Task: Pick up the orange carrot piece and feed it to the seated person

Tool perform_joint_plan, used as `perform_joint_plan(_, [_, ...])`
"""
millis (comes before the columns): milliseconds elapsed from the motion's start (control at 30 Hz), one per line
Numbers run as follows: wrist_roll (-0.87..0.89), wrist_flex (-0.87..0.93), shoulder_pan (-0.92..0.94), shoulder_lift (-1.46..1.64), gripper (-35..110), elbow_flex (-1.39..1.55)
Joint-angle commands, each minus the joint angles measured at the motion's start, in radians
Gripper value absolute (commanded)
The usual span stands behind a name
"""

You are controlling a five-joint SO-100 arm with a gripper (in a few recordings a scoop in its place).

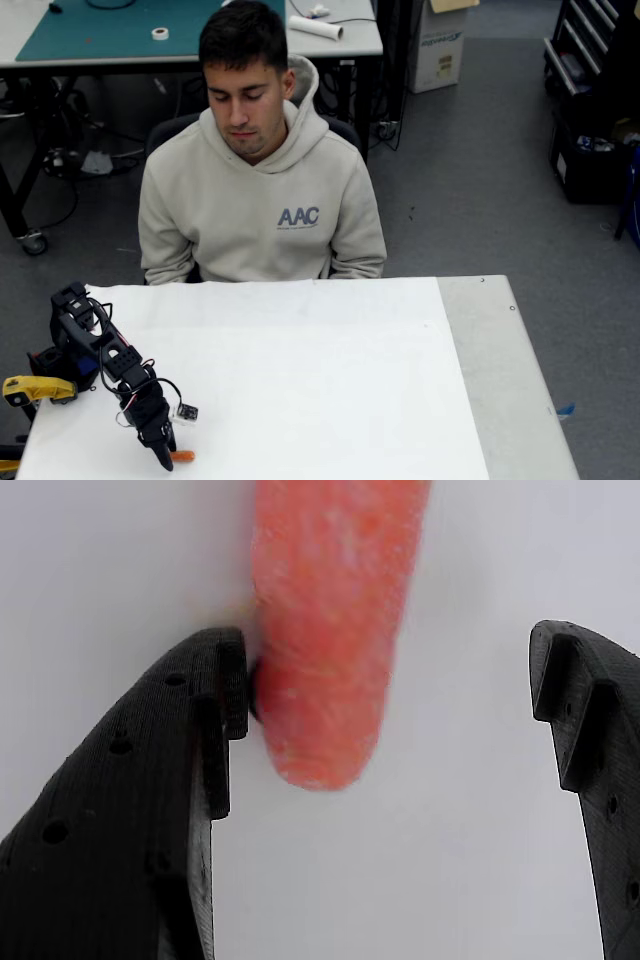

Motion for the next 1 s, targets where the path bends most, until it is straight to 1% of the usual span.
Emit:
perform_joint_plan(0, [-0.008, 0.000, 0.032, 0.032, 23, -0.071])
perform_joint_plan(100, [-0.008, 0.000, 0.040, 0.032, 19, -0.071])
perform_joint_plan(300, [-0.008, 0.000, 0.043, 0.032, 0, -0.071])
perform_joint_plan(367, [-0.008, 0.000, 0.041, 0.032, -4, -0.071])
perform_joint_plan(467, [-0.008, 0.000, 0.037, 0.032, -1, -0.071])
perform_joint_plan(667, [-0.009, 0.000, 0.037, 0.051, -3, -0.092])
perform_joint_plan(967, [-0.009, 0.002, 0.011, 0.051, -3, -0.383])
